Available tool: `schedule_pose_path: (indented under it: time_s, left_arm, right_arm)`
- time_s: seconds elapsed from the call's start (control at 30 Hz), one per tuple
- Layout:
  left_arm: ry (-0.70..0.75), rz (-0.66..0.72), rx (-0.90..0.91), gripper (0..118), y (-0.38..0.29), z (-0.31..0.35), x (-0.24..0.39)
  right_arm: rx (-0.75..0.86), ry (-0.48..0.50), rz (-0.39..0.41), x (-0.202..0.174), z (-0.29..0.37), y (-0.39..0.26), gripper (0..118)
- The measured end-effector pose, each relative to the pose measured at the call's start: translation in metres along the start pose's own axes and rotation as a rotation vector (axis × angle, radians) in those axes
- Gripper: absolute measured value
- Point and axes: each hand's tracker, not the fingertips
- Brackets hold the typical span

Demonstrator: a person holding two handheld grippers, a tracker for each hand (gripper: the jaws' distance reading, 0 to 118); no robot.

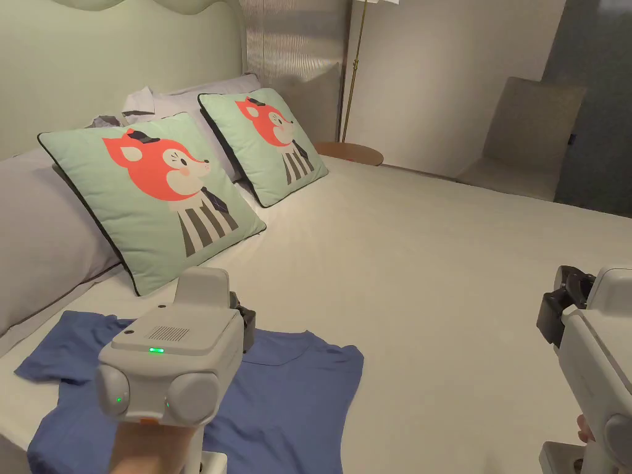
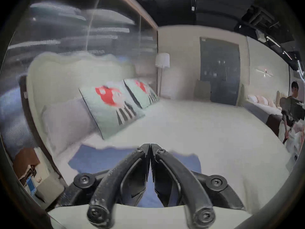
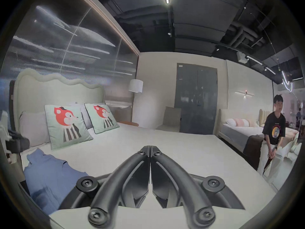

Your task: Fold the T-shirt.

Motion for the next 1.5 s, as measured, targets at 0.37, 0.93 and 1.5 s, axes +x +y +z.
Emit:
schedule_pose_path:
  time_s: [0.37,0.93,1.5]
  left_arm:
    - [-0.08,0.027,-0.618,106,-0.068,-0.094,0.004]
    - [-0.065,0.099,-0.762,3,-0.061,-0.121,-0.018]
    - [-0.401,0.021,-0.296,3,0.085,0.001,0.09]
  right_arm:
    - [-0.156,0.026,0.045,-0.012,-0.043,-0.052,1]
    - [-0.226,0.006,-0.012,0.005,-0.052,-0.07,1]
    - [-0.072,-0.155,-0.103,0.101,0.025,-0.024,1]
